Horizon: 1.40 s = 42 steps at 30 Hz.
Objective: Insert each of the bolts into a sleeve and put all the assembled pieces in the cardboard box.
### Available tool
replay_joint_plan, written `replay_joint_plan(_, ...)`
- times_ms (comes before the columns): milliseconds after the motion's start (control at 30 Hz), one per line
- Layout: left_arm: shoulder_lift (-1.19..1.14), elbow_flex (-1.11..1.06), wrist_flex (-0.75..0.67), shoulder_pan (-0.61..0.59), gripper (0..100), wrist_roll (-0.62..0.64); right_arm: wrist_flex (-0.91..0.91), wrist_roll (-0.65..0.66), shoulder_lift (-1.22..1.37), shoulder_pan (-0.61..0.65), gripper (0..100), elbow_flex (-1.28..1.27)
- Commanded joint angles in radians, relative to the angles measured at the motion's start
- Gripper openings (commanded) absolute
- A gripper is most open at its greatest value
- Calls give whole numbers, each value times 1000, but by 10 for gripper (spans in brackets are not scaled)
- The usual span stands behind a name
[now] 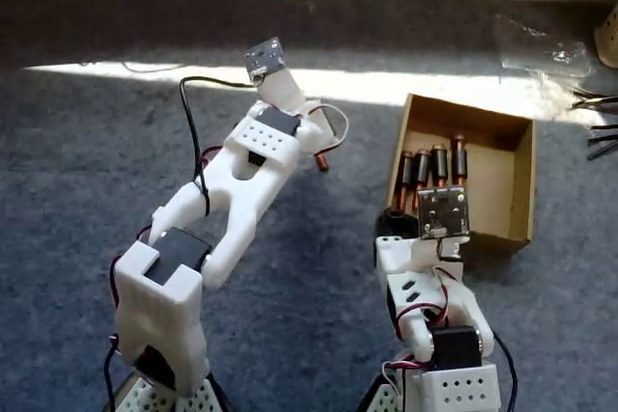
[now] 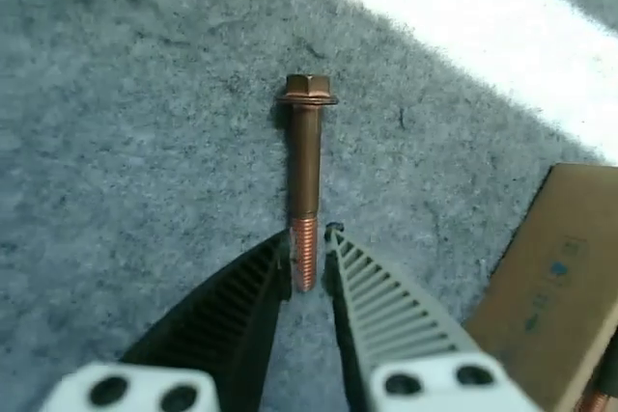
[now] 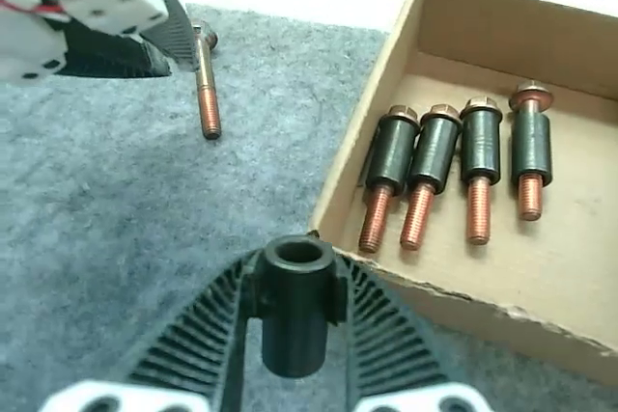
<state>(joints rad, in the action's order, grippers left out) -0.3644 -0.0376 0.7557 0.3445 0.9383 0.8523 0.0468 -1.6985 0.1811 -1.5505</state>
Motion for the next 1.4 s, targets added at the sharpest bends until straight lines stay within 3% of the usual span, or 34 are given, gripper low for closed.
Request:
replay_joint_plan(0, 16, -15, -74, -12, 73, 11, -27, 15, -12, -4, 4, 13)
replay_joint_plan(967, 16, -71, -78, -10, 70, 15, -27, 17, -12, -4, 4, 13)
replay_joint_plan(1200, -58, -114, -236, -8, 70, 11, -27, 17, -12, -4, 4, 13)
replay_joint_plan(1367, -122, -58, -236, 8, 70, 11, -27, 17, -12, -4, 4, 13)
